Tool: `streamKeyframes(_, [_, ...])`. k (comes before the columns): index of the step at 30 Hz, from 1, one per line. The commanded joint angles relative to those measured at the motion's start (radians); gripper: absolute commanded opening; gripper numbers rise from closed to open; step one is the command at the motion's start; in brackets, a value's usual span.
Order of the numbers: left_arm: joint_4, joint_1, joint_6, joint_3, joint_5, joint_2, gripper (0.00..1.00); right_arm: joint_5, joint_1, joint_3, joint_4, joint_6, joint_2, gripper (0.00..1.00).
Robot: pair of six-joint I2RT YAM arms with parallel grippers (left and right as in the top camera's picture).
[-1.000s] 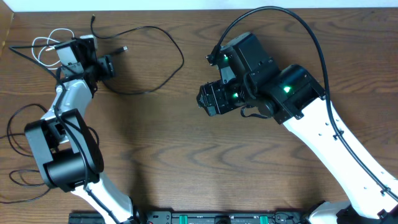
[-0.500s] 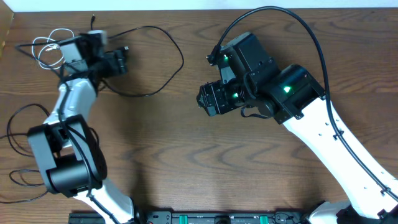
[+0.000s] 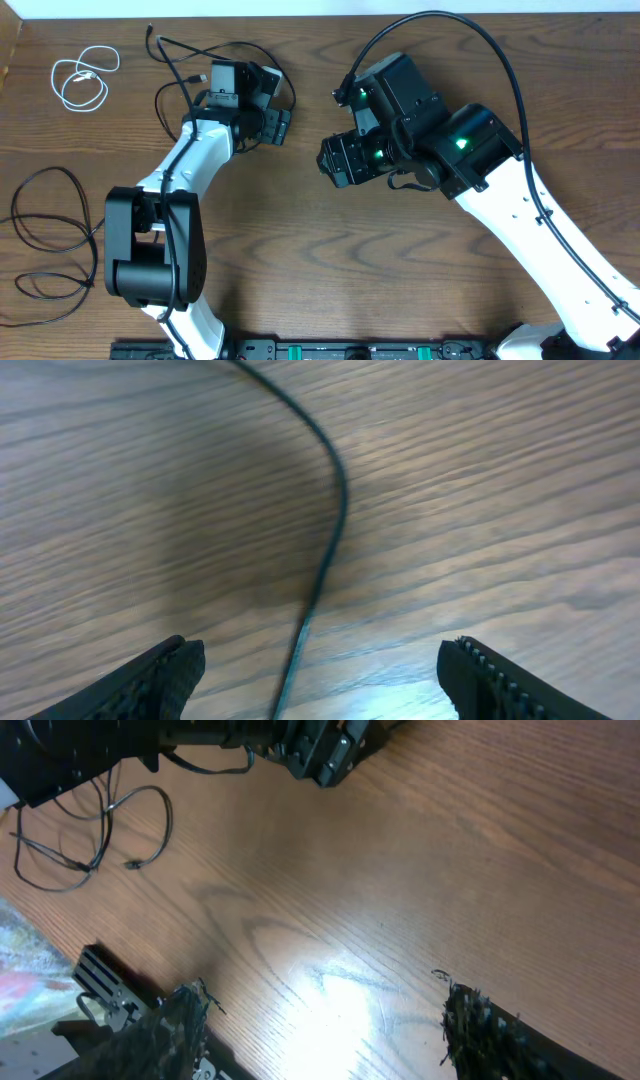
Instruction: Untangle cables
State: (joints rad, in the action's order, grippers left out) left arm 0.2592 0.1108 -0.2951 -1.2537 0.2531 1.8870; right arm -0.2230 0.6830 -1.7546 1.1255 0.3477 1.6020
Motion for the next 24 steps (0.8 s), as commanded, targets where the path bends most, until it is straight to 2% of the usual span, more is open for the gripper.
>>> streamKeyframes(1, [0.010, -0.013, -0.030, -0.007, -0.066, 0.022, 0.80, 0.007, 0.006, 0.003, 0.003, -0.005, 0.005, 0.74])
streamKeyframes(6, [0.040, -0.014, -0.030, -0.007, -0.062, 0.075, 0.80, 0.007, 0.006, 0.003, 0.001, -0.005, 0.005, 0.74])
streamKeyframes(12, [0.047, -0.013, -0.030, -0.007, 0.015, 0.110, 0.79, 0.008, 0.004, 0.003, 0.000, -0.005, 0.005, 0.75])
streamKeyframes(18, [0.047, -0.014, -0.030, -0.007, -0.037, 0.151, 0.69, 0.008, 0.004, 0.003, 0.000, -0.005, 0.005, 0.76])
streamKeyframes(24, [0.045, -0.014, -0.030, -0.007, -0.106, 0.172, 0.40, 0.007, 0.004, 0.003, 0.000, -0.005, 0.005, 0.76])
